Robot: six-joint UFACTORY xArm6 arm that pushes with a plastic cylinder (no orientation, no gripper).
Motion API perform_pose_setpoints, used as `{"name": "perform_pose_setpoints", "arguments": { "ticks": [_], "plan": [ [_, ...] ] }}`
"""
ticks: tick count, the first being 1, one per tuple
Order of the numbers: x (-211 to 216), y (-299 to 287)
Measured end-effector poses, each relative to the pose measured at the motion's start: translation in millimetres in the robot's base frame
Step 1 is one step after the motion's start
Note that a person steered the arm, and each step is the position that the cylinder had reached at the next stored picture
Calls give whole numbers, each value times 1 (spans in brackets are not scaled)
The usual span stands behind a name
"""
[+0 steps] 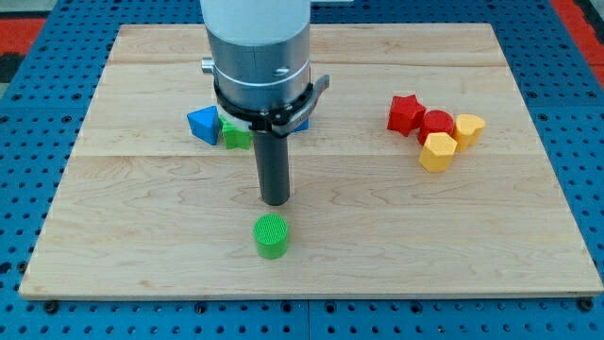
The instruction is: Move the yellow blocks and red blocks in between the blue cube and green circle
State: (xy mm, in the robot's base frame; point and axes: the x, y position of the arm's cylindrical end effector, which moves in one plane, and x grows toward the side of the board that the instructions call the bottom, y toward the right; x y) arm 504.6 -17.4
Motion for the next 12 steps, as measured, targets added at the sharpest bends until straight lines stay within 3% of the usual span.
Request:
{"name": "perform_pose_setpoints", "arguments": {
  "ticks": [1,2,3,5,6,7,8,9,10,12],
  "plan": [
    [30,109],
    [0,207],
    [-37,216],
    [-49,74],
    [-57,110],
    [-48,89],
    [-19,158],
    [-37,283],
    [-73,295],
    [-92,134]
  ]
}}
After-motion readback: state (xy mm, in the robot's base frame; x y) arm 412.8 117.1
